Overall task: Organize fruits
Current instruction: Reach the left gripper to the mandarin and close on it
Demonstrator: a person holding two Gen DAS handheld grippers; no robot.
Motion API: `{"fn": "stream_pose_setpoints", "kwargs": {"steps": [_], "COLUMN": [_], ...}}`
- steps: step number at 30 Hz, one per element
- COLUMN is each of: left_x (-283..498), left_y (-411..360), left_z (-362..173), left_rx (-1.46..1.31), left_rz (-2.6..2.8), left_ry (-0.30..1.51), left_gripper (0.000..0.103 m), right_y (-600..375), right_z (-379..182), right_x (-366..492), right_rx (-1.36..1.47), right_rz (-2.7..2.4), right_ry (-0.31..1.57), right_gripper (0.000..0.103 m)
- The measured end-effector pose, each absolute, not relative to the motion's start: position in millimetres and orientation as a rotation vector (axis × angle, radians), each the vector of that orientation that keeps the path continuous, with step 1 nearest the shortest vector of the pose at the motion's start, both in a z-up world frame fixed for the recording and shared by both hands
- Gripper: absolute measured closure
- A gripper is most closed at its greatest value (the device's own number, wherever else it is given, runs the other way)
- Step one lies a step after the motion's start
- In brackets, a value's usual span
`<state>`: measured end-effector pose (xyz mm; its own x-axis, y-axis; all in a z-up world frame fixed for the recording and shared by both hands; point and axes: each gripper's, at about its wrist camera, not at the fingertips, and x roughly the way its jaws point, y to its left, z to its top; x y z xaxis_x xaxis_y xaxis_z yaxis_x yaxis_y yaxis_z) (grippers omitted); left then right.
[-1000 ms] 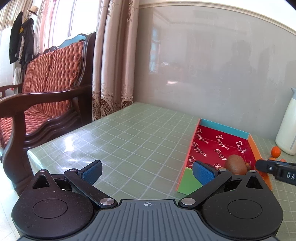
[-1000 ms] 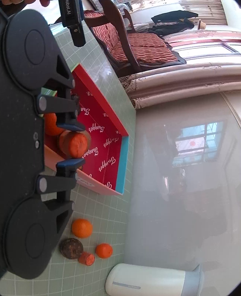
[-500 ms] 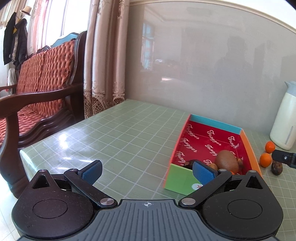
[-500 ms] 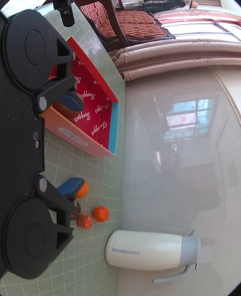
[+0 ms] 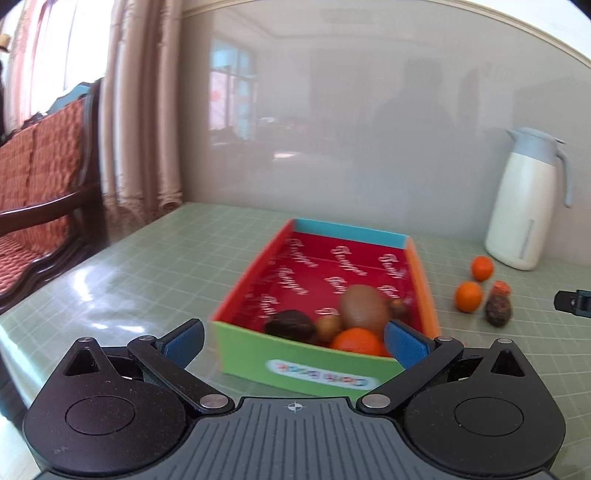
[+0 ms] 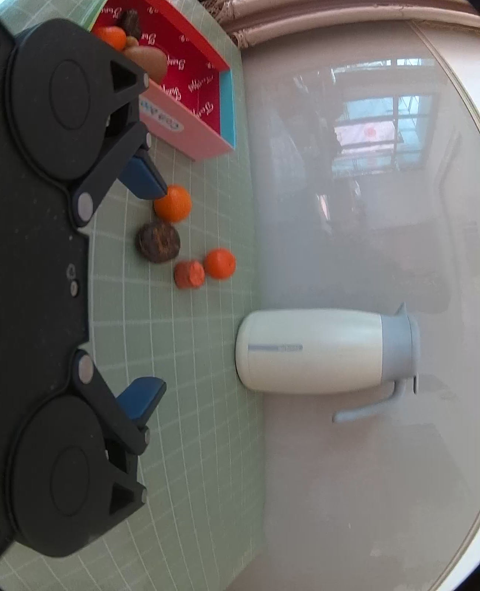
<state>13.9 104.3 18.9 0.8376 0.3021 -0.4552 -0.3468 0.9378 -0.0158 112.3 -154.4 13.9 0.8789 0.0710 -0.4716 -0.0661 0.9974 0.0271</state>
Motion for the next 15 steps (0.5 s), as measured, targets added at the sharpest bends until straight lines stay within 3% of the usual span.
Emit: {"fn": "stream_pose_setpoints", "kwargs": {"steps": [15], "left_x": [65.9], "left_y": [-0.3], "left_z": [26.0], "left_rx": [0.042], "left_rz": [0.112], "left_ry": [0.461], "left_gripper": [0.0], "right_y": [-244.9], "right_z": [17.4], "right_x": [94.5], "right_rx": [0.052], "right_rz": [-0.179], "right_ry": [0.47], "right_gripper": [0.0]}}
